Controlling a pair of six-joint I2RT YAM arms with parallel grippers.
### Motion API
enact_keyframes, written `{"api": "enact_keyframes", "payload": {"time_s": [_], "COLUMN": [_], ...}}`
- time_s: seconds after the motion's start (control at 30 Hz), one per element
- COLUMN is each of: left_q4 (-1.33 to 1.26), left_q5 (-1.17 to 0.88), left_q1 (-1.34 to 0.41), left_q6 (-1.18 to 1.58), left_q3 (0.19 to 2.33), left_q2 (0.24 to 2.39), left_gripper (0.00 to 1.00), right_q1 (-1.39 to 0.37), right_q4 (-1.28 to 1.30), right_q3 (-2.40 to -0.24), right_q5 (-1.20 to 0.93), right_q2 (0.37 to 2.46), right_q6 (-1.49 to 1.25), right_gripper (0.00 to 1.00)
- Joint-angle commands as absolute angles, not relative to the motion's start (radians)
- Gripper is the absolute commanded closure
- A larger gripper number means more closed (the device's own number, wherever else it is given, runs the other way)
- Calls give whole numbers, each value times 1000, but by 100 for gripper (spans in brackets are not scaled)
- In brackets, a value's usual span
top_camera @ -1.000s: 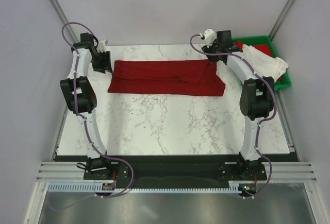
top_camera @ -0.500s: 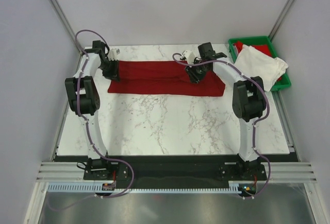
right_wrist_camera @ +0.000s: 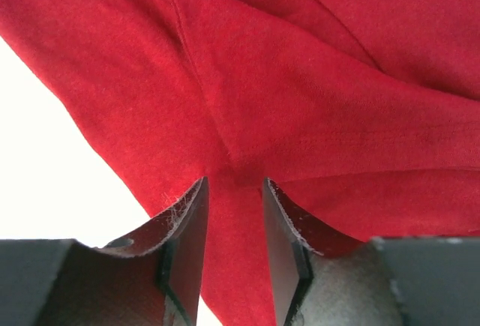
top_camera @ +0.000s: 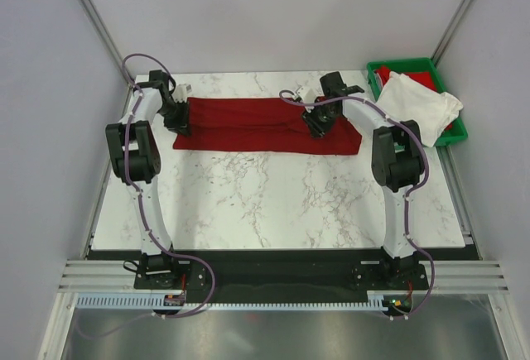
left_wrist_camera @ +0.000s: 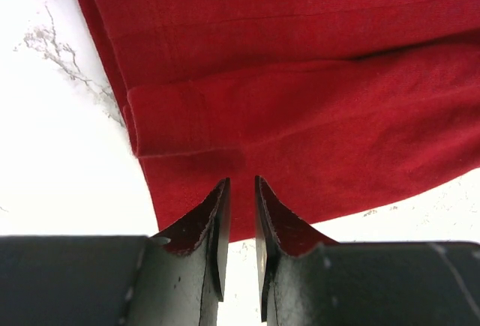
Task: Fold and stack the t-shirts
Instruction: Fold the tshirt
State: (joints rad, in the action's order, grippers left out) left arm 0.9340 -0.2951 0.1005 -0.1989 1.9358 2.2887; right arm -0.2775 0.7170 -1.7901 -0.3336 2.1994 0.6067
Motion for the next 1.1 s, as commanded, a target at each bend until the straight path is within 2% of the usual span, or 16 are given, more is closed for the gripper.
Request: {"api": "enact_keyframes", "payload": {"time_s": [0.0,0.2,0.4,0.53,0.7,0.77,0.8,0.87,1.0,1.07], "left_q4": [919,919,917,919,919,919,919,919,913,907], "left_q5": [-287,-285,-282,-285,-273,-249,-244,-221,-201,-225], "left_q1": [103,104,103,103,101,101,101,101,101,101], "left_q6": [-213,-209,-209,-209,-233,-241,-258,-279,-432,-518], "left_q3": [1942,1937,1936,1930,1913,1899,1893,1879,1824,1761], "left_q2": [2303,2301,2284,2255,2197,2183,2162,2142,2062,2004], "left_gripper": [74,73,73,73,73,72,69,65,45,42], "right_q1": [-279,-281,-281,-290,-328,-342,-350,-351,-324,-314], "right_q4": [715,719,681,634,604,574,563,540,479,466], "right_q3": [-1839,-1873,-1948,-2040,-2218,-2261,-2284,-2277,-2110,-2060], "right_q5": [-318,-301,-195,-161,-130,-79,-27,15,43,23], "right_q2": [2230,2253,2250,2252,2353,2400,2407,2392,2271,2199], "right_q6": [621,620,614,617,617,592,571,555,528,503], "right_gripper": [59,84,94,95,90,74,62,59,57,56]}}
